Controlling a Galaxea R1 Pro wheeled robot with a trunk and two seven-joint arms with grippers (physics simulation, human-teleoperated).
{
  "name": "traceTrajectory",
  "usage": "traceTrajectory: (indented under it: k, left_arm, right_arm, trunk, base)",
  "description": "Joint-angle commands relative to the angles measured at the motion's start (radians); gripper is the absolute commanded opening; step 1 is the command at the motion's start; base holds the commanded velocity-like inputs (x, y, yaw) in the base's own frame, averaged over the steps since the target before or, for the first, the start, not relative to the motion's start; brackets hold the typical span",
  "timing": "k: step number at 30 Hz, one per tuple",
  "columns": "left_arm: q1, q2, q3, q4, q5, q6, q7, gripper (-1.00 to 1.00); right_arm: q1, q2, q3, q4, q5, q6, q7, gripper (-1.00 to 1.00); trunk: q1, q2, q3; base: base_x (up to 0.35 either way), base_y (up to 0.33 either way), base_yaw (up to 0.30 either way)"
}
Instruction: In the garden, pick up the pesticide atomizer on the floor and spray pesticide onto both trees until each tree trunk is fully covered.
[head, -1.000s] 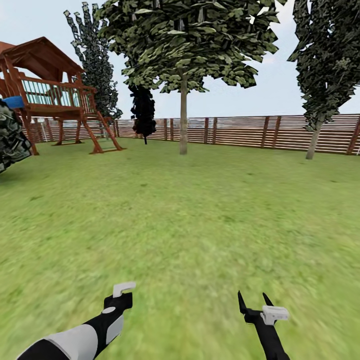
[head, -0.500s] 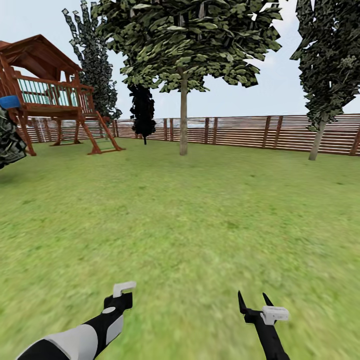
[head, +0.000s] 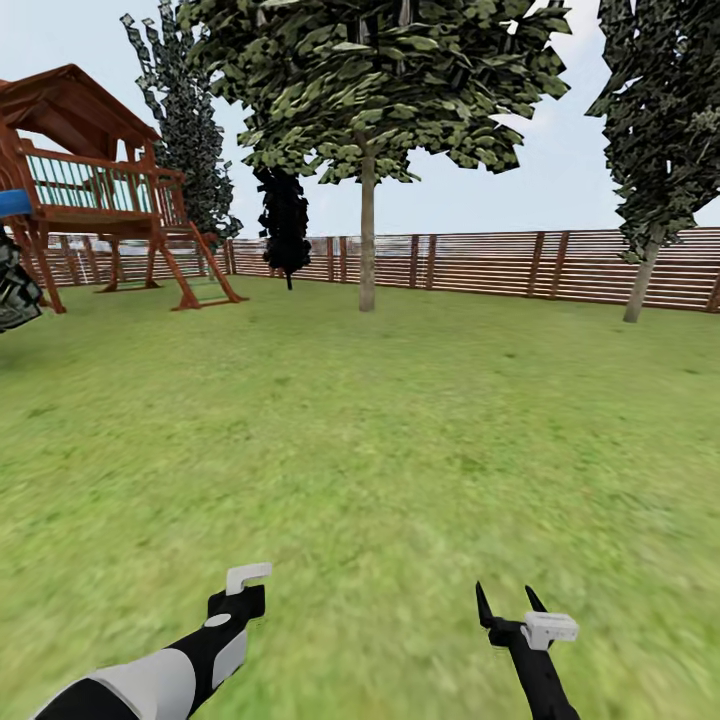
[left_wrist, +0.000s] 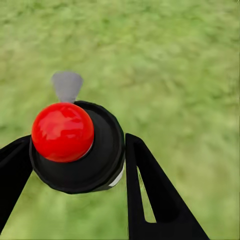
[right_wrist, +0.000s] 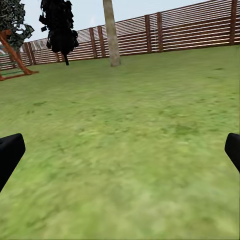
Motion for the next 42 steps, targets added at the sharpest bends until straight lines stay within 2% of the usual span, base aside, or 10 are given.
traceTrajectory:
  k: [1,42]
  left_arm:
    - [0.000,0.000,-0.001,0.000,0.000,0.000,0.000,-1.00]
    - [0.000,0.000,-0.001,0.000,0.000,0.000,0.001,-1.00]
  right_arm:
    - [0.000,0.000,0.000,0.000,0.000,0.000,0.000,1.00]
    - [0.001,0.000,0.000,0.000,0.000,0.000,0.000,1.00]
  trunk:
    - [0.000,0.000,0.000]
    - [0.000,0.000,0.000]
  base:
    - [0.337,0.000,0.000]
    - [0.337,0.000,0.000]
